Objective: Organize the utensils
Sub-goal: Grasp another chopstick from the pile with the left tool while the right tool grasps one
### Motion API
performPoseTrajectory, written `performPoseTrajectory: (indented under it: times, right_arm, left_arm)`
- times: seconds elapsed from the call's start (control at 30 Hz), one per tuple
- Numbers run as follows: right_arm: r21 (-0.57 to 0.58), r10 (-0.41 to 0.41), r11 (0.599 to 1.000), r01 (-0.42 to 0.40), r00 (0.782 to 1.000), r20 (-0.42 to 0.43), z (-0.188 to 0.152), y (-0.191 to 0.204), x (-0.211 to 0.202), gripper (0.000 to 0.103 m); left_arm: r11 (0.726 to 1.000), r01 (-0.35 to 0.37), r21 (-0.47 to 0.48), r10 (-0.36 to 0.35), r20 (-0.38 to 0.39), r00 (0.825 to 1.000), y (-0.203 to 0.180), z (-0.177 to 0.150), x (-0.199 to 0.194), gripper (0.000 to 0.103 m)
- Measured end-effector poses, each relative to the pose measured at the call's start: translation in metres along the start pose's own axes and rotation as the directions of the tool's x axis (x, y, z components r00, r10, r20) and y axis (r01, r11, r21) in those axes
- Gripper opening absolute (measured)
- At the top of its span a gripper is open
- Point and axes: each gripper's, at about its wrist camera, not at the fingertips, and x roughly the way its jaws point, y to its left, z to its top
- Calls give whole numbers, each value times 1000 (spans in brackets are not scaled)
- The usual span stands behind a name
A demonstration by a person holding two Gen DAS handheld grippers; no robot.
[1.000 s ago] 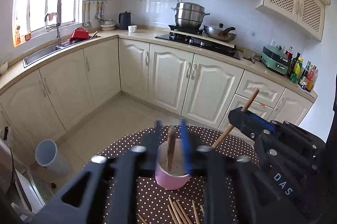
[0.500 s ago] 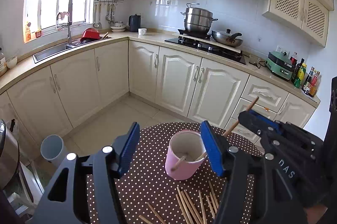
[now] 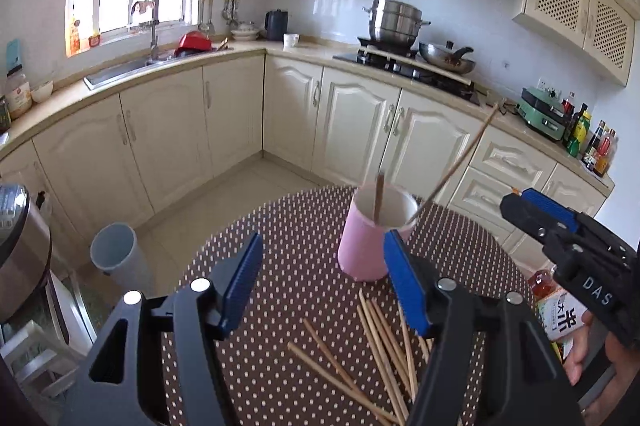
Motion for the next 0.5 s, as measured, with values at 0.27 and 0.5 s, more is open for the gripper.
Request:
performPoseTrajectory:
  times: [0.27, 0.5]
  right_arm:
    - [22, -5, 1000, 8, 991, -131, -58, -13, 14, 44]
    - [46, -7, 999, 19, 967, -256, -95, -25, 34, 44]
  left_arm:
    - [996, 16, -92, -35, -214, 976, 19, -60, 38, 62]
    - [991, -17, -133, -31, -352, 935, 21, -104, 75, 62]
